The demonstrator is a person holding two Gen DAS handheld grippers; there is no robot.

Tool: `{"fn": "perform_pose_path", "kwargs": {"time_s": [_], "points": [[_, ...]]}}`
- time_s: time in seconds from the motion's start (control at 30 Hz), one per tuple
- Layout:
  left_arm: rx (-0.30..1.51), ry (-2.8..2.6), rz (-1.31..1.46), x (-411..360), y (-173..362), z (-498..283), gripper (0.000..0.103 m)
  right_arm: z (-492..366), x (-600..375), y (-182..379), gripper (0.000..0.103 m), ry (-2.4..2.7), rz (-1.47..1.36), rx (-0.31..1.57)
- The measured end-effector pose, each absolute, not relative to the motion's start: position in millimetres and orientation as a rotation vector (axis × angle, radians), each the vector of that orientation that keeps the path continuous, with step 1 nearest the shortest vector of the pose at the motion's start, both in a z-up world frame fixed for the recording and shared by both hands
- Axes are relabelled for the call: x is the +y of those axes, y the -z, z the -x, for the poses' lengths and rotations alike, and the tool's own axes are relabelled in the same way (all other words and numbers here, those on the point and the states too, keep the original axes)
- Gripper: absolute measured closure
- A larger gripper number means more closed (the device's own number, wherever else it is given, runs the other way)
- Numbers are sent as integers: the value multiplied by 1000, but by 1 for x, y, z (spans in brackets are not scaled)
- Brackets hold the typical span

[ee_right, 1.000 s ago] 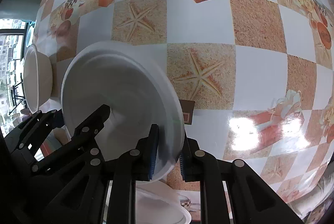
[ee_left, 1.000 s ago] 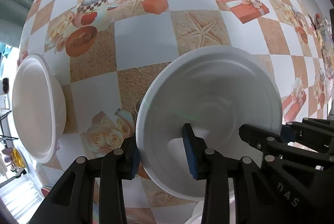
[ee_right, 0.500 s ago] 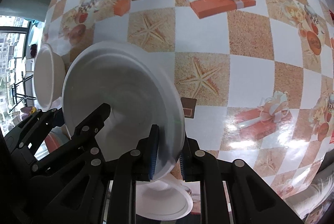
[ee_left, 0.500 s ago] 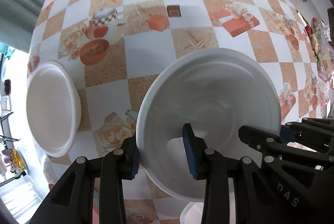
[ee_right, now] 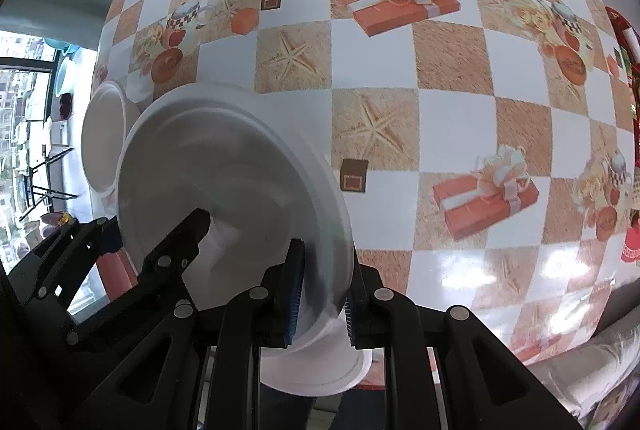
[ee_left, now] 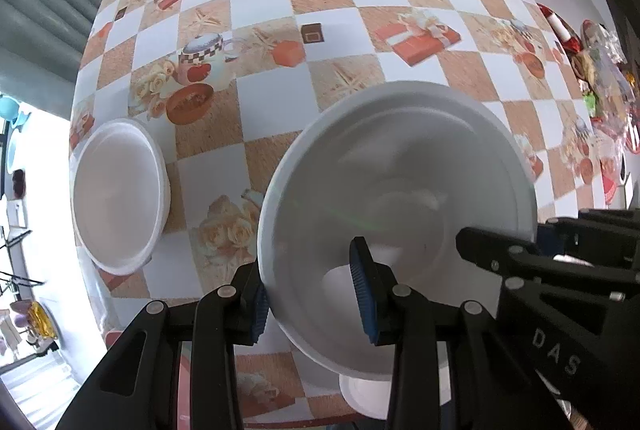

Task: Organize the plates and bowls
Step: 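Lift the second white plate with both grippers and carry it to the stack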

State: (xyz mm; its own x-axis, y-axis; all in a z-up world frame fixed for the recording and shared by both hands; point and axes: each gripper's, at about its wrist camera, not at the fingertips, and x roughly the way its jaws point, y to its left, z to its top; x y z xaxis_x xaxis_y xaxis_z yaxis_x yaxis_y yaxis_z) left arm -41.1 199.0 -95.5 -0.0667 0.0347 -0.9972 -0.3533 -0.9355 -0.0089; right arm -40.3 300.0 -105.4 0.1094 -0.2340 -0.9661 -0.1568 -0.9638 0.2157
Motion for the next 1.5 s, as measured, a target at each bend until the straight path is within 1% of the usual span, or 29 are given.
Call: {"fn": "perform_pose_path", "kwargs": {"time_s": [0.6,0.7,0.97,1.33,1.5], "points": [[413,-2030,1849,197,73,-9,64,-9,290,85,84,2028,-2301,-440],[439,-1979,1853,200,75,-16,64,-21,290,87,81,2018,-2323,-444],[510,-1862,1861,203,89,-45,64,-54,293,102,81,1952,-2404,-488],[526,-1772,1907,204,110,-56,64,-69,291,124,81,1893,-2469,-526],[532,-1748,1921,203,118,-60,63,-64,286,135,81,1870,-2493,-510]]}}
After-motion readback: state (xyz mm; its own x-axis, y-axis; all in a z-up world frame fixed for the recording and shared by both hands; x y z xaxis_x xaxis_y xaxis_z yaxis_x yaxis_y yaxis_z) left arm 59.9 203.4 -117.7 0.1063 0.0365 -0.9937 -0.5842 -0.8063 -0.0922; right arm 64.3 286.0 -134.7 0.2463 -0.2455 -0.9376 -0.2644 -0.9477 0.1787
